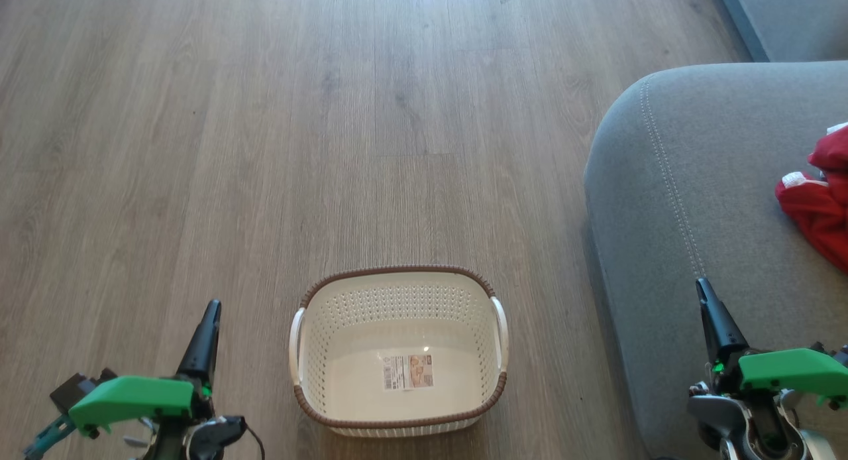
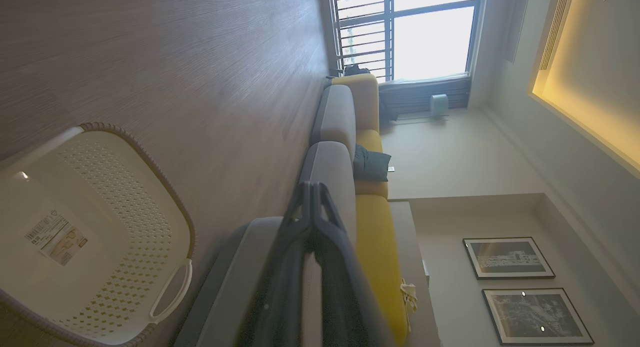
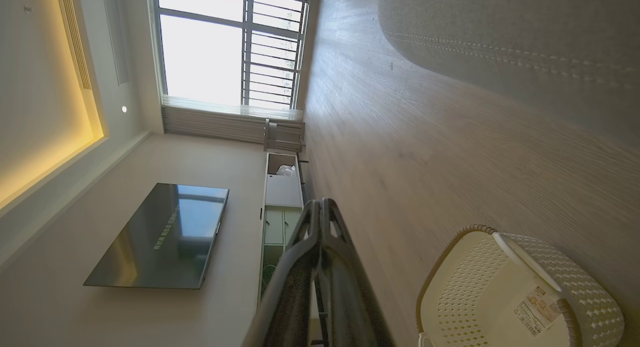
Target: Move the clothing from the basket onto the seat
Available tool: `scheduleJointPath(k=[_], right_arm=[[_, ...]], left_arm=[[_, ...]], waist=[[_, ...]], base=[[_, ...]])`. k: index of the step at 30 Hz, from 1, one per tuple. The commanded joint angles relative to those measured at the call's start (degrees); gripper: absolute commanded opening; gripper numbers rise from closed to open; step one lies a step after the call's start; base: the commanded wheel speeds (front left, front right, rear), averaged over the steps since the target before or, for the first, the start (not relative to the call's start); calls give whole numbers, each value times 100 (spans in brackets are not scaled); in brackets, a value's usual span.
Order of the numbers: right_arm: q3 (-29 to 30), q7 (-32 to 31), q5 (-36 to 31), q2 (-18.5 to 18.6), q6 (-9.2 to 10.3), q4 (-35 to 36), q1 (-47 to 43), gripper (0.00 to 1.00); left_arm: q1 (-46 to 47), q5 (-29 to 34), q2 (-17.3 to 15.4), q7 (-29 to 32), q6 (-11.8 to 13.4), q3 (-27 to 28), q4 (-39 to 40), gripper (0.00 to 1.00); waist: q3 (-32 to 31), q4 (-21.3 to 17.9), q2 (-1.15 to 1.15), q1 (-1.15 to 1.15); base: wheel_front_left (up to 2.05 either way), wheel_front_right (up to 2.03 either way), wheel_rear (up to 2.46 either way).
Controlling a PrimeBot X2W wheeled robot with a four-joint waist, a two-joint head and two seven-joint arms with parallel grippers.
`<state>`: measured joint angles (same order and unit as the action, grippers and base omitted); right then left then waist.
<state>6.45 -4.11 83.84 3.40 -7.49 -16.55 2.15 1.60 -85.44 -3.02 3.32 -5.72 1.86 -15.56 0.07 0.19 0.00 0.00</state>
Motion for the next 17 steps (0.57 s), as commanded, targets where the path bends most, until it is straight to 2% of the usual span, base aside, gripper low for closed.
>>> scheduleJointPath(k=[1, 11, 17], right_arm=[[-72, -69, 184, -20, 0, 225, 368, 0], [8, -237, 825, -52, 0, 252, 403, 0], [9, -239, 831, -52, 0, 253, 403, 0]], left_arm=[[360, -166, -74, 52, -62, 217, 169, 0], [448, -763, -71, 222, -176, 349, 155, 0], [450, -761, -65, 231, -177, 359, 154, 0]], waist=[[1, -2, 0, 0], [11, -19, 0, 0], [11, -19, 0, 0]], base=[[0, 0, 0], [0, 0, 0], [0, 0, 0]])
